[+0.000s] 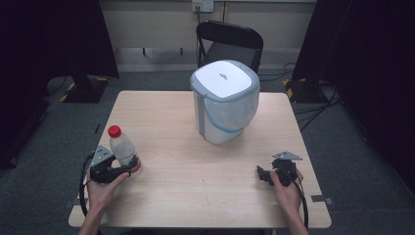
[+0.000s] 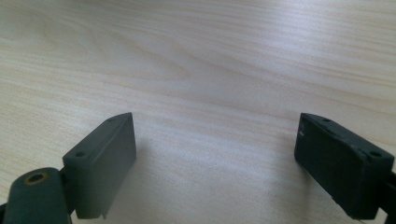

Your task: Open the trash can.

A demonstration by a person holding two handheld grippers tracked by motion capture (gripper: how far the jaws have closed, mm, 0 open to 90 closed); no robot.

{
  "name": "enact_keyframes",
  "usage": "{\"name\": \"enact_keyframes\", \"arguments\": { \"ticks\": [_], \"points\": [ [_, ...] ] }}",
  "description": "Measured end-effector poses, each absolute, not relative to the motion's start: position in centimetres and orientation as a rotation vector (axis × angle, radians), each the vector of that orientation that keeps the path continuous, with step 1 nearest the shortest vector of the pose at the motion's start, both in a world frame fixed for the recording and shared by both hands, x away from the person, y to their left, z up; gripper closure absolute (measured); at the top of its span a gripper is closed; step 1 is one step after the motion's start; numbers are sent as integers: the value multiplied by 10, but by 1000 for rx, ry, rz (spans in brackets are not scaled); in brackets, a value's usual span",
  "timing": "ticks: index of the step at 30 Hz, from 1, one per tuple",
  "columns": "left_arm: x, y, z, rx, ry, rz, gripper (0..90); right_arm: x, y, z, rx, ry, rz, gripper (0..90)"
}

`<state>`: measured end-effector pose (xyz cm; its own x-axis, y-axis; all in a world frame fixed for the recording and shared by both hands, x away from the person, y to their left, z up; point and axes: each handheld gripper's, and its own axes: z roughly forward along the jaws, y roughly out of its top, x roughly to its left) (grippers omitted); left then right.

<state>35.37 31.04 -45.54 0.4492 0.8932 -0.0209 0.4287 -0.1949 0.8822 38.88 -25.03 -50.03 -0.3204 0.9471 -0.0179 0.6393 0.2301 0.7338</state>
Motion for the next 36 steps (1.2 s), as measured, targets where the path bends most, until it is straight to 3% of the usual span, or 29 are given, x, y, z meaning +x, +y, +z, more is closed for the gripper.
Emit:
{"name": "enact_keyframes", "arguments": {
  "ticks": [6,10,19,24,28,29,36],
  "points": [
    [356,308,-460,1781,1139,634,260,389,-250,-500,1454,2043,877,116],
    [359,312,-466,1738,1191,548,163,389,-250,-500,1454,2043,877,116],
    [350,310,-463,1794,1236,600,156,389,-250,-500,1454,2043,877,116],
    [333,313,-459,1774,1188,537,156,389,-250,-500,1454,2043,877,116],
    [326,310,-456,1786,1173,550,177,389,-250,-500,1454,2043,877,116],
    [320,308,-455,1774,1154,543,251,389,-250,-500,1454,2043,877,116],
    [310,305,-451,1780,1137,556,333,389,-250,-500,1454,2043,877,116]
  ]
}}
